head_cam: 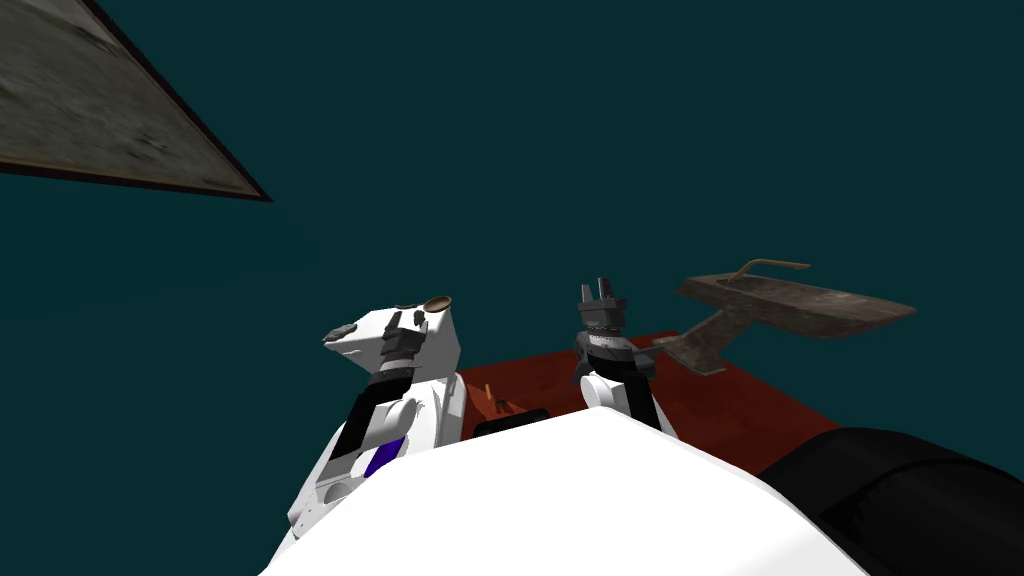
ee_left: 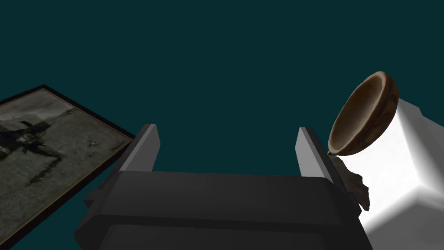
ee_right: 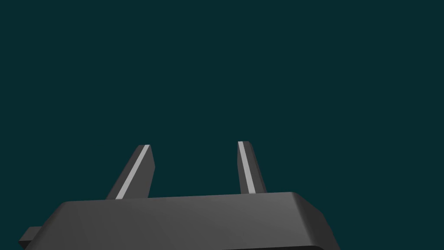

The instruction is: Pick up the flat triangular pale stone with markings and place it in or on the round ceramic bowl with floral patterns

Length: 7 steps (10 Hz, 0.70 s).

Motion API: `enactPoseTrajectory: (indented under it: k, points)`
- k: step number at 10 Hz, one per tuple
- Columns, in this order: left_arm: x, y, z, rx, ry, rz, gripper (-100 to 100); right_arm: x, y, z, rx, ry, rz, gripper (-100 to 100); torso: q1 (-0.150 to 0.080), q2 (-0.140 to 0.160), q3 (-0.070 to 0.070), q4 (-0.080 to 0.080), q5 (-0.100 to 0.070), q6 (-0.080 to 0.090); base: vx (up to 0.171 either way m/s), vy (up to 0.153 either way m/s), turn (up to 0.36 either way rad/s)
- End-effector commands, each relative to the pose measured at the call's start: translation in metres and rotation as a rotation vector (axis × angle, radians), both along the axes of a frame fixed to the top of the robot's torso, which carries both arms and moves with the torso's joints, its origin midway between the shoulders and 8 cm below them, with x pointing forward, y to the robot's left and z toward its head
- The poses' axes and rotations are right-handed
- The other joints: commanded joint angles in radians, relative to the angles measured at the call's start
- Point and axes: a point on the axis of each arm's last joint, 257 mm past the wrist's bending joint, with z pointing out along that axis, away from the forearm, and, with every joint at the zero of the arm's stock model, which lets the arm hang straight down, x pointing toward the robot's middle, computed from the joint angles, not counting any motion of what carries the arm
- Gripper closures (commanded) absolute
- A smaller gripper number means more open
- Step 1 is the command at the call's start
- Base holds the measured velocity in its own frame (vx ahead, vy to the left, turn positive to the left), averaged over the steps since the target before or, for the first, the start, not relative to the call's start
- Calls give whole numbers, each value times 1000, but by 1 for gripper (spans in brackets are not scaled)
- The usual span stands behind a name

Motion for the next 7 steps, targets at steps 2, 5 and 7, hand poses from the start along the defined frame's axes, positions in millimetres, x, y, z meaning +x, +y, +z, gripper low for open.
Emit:
enactPoseTrajectory:
  k: [2,5,7]
  points:
    - [19,15,-28,-66,83,-8,-100,0,0,0,0,0,0,0,0,0,0,0,0,0,-38,-19,46]
    - [43,31,-54,-155,166,-17,-100,0,0,0,0,0,0,0,-1,1,0,0,0,0,-56,-32,62]
    - [44,36,-72,-162,203,-6,-100,0,0,0,0,0,0,0,1,0,0,0,0,0,-30,-11,14]
